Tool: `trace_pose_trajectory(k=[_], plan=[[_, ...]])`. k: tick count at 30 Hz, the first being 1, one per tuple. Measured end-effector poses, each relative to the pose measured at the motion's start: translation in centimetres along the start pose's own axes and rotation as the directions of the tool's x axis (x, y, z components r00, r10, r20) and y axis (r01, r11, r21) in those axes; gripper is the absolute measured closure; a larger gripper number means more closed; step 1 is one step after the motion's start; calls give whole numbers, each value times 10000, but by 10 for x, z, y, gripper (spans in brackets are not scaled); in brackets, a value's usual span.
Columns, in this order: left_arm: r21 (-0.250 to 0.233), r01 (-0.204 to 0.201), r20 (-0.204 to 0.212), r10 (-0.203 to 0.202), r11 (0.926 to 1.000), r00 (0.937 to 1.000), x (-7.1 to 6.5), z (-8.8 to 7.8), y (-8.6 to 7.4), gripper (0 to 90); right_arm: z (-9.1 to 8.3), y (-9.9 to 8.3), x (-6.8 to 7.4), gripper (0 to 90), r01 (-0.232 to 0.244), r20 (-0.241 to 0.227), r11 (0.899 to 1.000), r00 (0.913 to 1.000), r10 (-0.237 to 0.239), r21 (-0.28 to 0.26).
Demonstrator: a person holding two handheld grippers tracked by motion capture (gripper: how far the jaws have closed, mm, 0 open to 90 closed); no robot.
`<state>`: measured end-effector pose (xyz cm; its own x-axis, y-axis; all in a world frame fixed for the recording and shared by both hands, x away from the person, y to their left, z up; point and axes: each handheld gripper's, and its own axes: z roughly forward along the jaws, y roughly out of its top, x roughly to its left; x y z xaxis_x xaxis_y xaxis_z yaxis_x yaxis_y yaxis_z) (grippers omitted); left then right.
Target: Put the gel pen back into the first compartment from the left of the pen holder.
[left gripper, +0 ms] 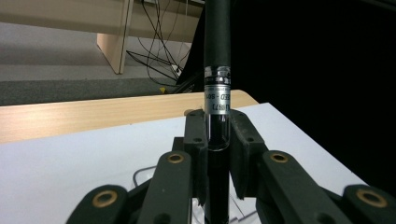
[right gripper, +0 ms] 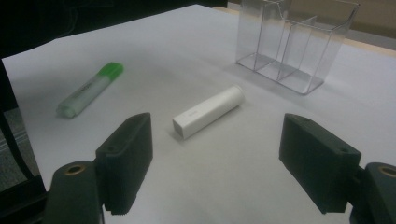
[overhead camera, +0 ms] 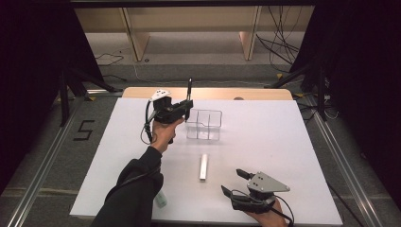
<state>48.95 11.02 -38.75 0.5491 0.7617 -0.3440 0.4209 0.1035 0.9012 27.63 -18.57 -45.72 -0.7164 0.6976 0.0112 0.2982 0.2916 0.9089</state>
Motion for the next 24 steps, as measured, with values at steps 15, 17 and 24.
trace_pose_trajectory(k=[15, 17, 24], plan=[[56, 247, -316, -246, 9997, 9992, 5, 22, 1, 790, 0, -1, 2, 268, 16, -72, 10000, 10000, -16, 28], [47, 233, -353, -231, 9997, 9991, 5, 24, 1, 790, 0, -1, 1, 268, 57, -78, 10000, 10000, -57, 48], [115, 15, -490, -9, 9999, 9988, 6, 32, -3, 789, 0, -2, 2, 269, 97, -92, 9999, 9999, -97, 48]])
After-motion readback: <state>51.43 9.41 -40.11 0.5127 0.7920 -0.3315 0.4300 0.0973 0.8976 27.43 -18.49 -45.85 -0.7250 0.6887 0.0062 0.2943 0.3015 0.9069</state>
